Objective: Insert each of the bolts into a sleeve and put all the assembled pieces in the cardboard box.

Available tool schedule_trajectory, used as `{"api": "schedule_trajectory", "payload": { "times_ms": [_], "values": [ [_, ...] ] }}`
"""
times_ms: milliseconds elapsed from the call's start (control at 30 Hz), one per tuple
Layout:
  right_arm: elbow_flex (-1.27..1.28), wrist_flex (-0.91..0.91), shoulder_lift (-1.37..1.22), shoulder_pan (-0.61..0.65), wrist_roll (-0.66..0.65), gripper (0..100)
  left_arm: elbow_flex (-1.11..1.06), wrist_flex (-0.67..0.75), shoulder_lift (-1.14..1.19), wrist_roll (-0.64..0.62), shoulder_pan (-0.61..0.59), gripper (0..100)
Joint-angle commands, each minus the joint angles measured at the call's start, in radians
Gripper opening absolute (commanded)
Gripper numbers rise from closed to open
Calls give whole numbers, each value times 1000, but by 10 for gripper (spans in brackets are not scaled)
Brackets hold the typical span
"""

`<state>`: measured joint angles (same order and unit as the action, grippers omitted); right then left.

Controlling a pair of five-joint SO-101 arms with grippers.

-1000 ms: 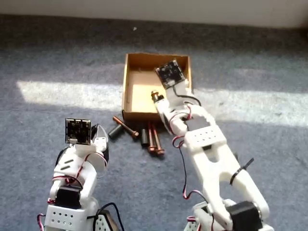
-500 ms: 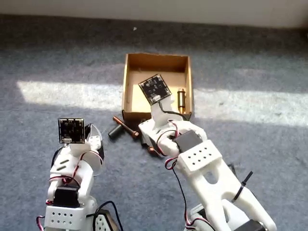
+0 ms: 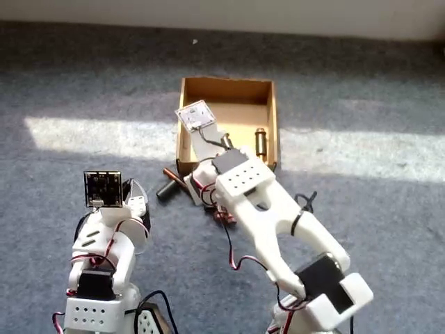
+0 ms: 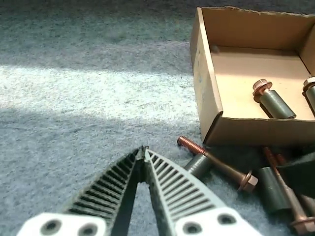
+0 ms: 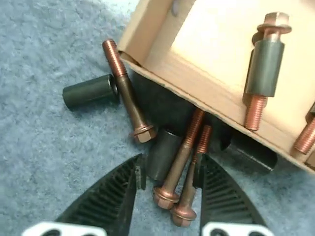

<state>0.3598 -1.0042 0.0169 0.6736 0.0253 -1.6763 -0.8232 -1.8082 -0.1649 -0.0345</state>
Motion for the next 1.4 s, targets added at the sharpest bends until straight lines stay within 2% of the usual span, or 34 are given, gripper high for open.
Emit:
{"api": "schedule_trajectory", "payload": {
  "times_ms": [0, 167, 800, 967, 1033, 1200, 1367],
  "values": [
    [-82, -10, -38, 25, 9, 149, -21, -2, -10, 11, -10, 7],
    [-84, -5, -96, 77, 9, 149, -21, -2, -10, 11, -10, 7],
    [-90, -4, -298, 47, 6, 149, -21, -2, -10, 11, -10, 6],
    [-176, -16, -372, 48, 6, 148, -21, -2, -8, 11, -10, 6],
    [-189, -33, -378, 47, 5, 129, -21, -2, -8, 11, -10, 6],
    [-194, -41, -375, 47, 3, 0, -21, -2, -8, 11, -10, 6],
    [-197, -128, -334, 22, 2, 5, -21, -2, -8, 11, -10, 6]
  ]
}}
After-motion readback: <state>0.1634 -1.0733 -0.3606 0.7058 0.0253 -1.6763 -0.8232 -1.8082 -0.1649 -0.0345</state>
